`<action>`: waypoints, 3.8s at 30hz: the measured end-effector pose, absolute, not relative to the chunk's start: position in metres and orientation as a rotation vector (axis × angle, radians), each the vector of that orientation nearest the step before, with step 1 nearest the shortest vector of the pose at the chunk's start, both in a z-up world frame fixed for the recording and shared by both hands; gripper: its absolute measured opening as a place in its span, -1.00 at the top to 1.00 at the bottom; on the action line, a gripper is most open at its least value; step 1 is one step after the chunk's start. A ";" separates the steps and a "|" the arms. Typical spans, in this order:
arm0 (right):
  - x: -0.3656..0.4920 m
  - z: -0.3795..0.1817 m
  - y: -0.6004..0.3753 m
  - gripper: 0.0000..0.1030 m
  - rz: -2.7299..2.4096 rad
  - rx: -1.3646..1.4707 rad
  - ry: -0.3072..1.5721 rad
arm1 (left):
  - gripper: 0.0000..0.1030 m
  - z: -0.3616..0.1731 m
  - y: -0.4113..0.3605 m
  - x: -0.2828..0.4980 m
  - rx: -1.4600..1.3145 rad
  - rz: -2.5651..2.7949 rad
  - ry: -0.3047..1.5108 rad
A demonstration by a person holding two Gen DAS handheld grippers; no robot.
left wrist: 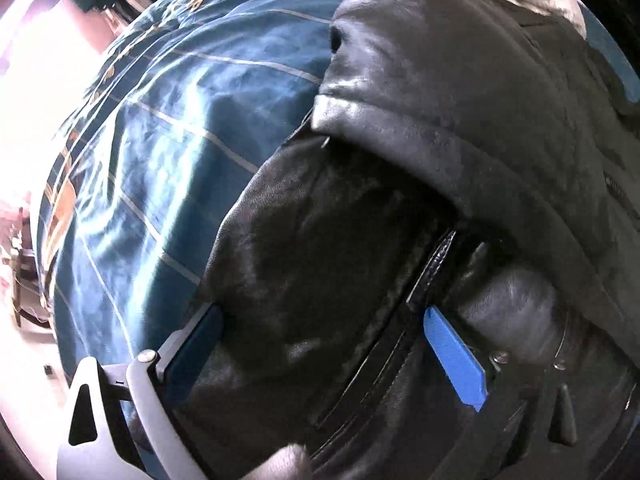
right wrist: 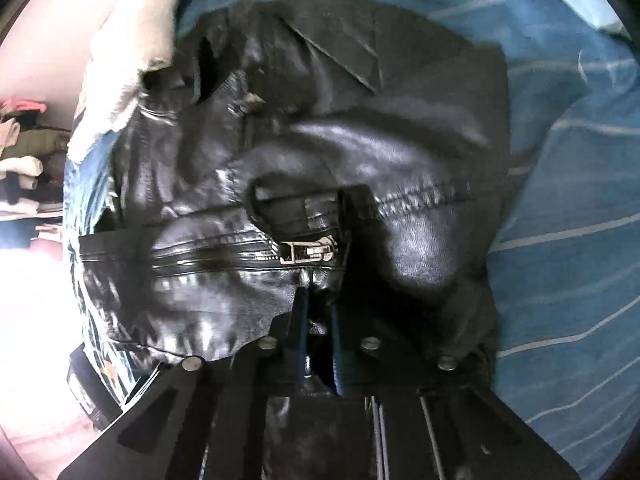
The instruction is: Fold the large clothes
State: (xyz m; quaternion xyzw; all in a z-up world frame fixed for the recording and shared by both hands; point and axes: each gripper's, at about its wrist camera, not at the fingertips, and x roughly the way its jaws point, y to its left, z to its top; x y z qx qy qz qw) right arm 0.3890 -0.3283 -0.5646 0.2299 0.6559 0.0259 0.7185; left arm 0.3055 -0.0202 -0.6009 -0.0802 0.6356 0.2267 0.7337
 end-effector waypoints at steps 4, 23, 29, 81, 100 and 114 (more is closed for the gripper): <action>0.390 -0.520 -0.337 0.87 0.049 0.466 1.331 | -1.00 -0.601 -0.016 0.303 -0.205 0.485 1.435; 0.394 -0.550 -0.425 0.76 -0.146 0.666 1.422 | -1.00 -0.560 0.024 0.419 -0.050 0.665 1.352; 0.370 -0.557 -0.452 0.50 -0.163 0.728 1.438 | -1.00 -0.581 0.029 0.417 0.086 0.605 1.359; 0.399 -0.591 -0.324 0.00 -0.366 0.634 1.570 | -1.00 -0.492 0.040 0.376 0.153 0.341 1.324; 0.406 -0.525 -0.308 0.76 -0.508 0.292 1.482 | -1.00 -0.544 0.024 0.437 0.229 0.293 1.323; 0.405 -0.590 -0.273 0.58 -0.207 0.329 1.541 | -1.00 -0.587 -0.039 0.436 0.422 0.334 1.275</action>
